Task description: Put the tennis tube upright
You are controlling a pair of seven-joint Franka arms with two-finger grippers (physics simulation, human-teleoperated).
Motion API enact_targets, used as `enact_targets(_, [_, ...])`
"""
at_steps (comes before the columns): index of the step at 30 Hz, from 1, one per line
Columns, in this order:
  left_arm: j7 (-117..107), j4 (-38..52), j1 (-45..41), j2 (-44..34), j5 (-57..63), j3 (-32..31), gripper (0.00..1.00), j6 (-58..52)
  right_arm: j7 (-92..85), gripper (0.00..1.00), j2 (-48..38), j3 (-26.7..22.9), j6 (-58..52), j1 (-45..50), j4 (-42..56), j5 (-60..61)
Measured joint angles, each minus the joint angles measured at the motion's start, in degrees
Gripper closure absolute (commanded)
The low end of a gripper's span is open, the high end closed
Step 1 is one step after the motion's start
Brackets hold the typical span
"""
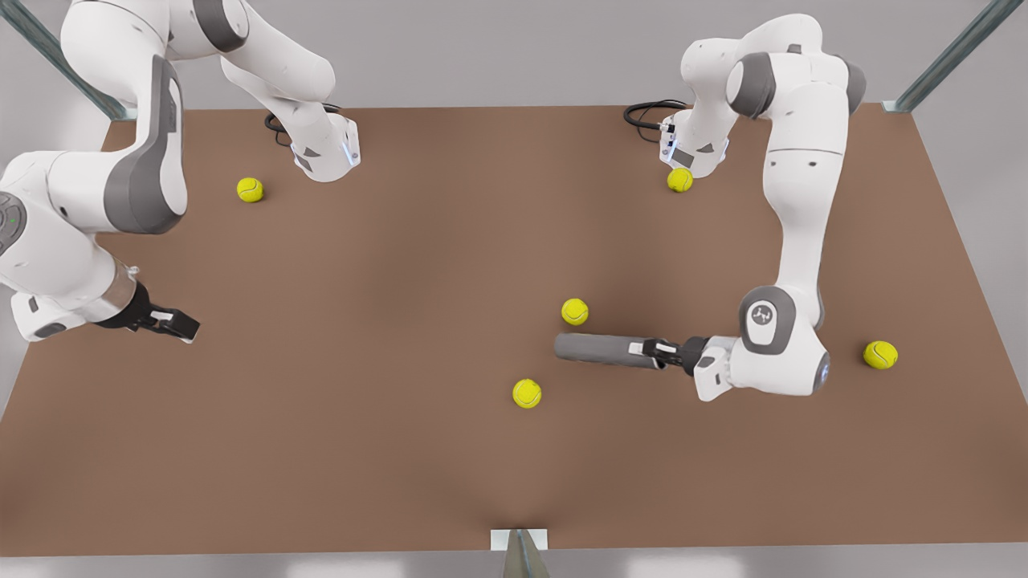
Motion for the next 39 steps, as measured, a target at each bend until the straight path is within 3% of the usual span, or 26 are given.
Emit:
enact_targets(21, [-3.9, 0.0, 0.9, -8.3, 29.5, -0.2, 0.79, 0.2, -0.7, 0.00, 0.8, 0.2, 0.8, 1.0, -0.2, 0.6])
enact_targets(28, [-8.9, 0.0, 0.7, -9.6, 40.6, -0.5, 0.79, 0.2, 0.1, 0.00, 1.3, 0.0, 4.7, -5.3, 0.0, 0.8])
enact_targets(39, [-13.5, 0.0, 0.0, -9.0, 46.6, -0.5, 0.79, 0.8, -4.9, 0.00, 1.2, 0.4, 2.8, -3.0, -0.1, 0.7])
